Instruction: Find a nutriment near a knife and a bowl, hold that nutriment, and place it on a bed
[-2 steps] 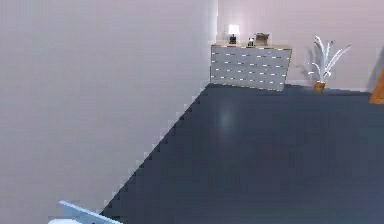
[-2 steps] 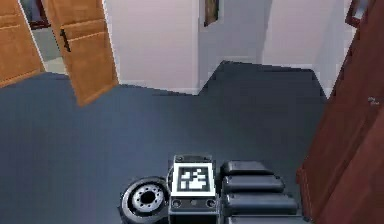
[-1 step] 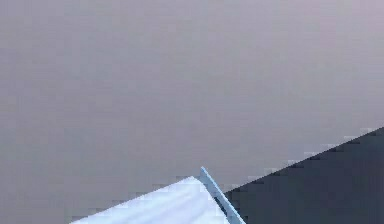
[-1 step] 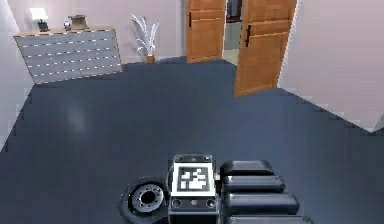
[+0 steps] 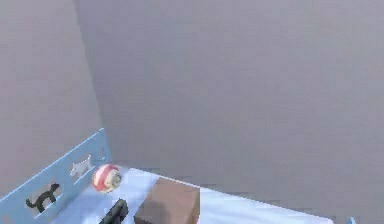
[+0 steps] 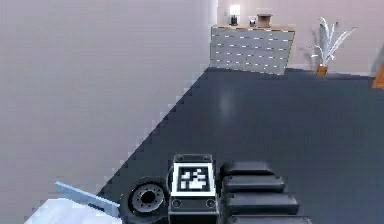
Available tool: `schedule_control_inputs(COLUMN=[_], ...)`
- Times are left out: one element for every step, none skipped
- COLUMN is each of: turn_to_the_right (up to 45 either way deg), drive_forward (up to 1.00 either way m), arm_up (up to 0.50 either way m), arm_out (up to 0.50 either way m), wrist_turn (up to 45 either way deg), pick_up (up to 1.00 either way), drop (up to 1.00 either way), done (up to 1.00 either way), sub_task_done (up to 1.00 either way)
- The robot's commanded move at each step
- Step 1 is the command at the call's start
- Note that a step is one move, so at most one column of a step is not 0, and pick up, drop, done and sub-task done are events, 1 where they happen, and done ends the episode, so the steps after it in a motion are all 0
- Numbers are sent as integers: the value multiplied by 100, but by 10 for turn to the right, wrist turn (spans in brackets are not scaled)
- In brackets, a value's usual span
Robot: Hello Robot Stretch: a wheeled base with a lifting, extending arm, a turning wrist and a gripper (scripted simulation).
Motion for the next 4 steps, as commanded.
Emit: schedule_control_inputs(turn_to_the_right=[-450,-270,0,0], drive_forward=[0,0,0,0], arm_up=[0,0,0,0], arm_out=[0,0,48,0], wrist_turn=[0,0,0,450], pick_up=[0,0,0,0], drop=[0,0,0,0], done=[0,0,0,0], sub_task_done=[0,0,0,0])
